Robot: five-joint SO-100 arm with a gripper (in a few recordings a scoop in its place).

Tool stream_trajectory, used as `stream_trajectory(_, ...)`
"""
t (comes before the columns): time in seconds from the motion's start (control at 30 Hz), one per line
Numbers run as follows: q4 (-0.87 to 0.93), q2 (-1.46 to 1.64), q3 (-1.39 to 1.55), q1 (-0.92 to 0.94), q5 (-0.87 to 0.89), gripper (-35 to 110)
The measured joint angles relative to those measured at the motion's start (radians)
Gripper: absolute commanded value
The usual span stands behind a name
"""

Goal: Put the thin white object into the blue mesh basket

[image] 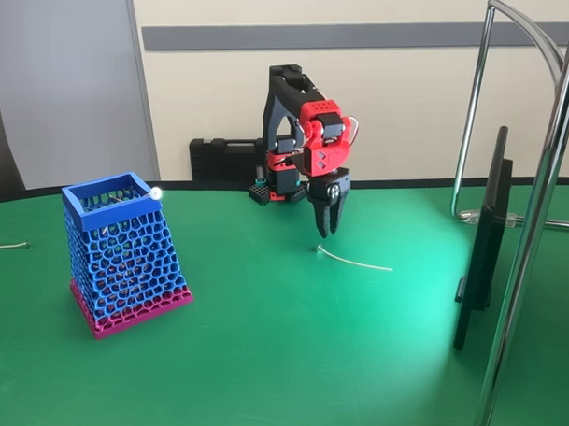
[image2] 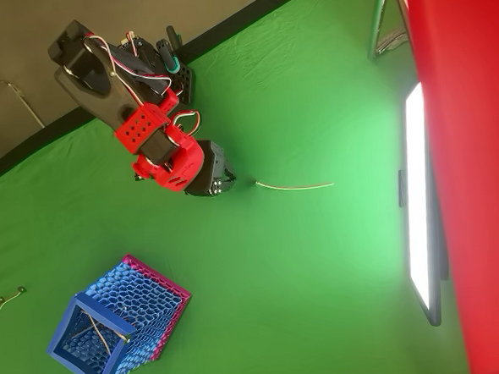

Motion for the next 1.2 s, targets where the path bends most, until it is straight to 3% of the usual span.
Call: stream_trajectory(1.2, -0.006, -0.236, -0.098, 0.049, -0.018, 14)
